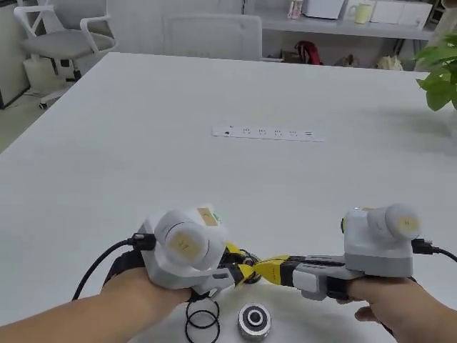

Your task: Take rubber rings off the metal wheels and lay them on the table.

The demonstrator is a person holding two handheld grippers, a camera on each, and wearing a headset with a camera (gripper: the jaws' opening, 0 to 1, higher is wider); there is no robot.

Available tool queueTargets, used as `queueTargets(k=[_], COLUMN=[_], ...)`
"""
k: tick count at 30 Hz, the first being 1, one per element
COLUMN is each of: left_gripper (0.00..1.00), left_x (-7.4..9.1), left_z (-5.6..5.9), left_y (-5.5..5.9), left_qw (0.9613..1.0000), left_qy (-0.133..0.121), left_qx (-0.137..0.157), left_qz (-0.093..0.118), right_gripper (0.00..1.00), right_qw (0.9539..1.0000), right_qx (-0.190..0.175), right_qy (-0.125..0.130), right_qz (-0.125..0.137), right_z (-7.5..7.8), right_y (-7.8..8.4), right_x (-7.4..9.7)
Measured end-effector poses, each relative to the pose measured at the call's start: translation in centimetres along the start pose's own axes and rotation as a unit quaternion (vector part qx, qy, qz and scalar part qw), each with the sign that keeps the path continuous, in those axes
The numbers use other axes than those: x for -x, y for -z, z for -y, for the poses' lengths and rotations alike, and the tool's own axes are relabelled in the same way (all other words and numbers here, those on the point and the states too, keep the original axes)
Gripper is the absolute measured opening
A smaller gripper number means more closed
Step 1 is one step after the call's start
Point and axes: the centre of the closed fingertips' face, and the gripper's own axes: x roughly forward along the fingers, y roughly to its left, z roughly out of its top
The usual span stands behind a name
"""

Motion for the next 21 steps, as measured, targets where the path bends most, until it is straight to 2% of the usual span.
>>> queueTargets(k=[5,15,21], left_gripper=[0.12,0.14,0.19], left_x=[0.00,0.31,0.91], left_z=[0.01,0.03,0.14], left_y=[-0.05,-0.04,-0.17], left_qw=[1.0000,0.9998,0.9995], left_qy=[0.002,0.016,0.028], left_qx=[-0.003,-0.011,-0.011], left_qz=[0.001,0.002,0.008], right_gripper=[0.00,0.00,0.00], right_qw=[0.9998,0.9997,0.9997], right_qx=[0.007,0.010,0.011], right_qy=[0.019,0.022,0.022], right_qz=[-0.002,-0.002,0.002], right_z=[0.85,0.95,0.95], right_y=[0.00,-0.05,-0.25], right_x=[0.12,0.08,0.14])
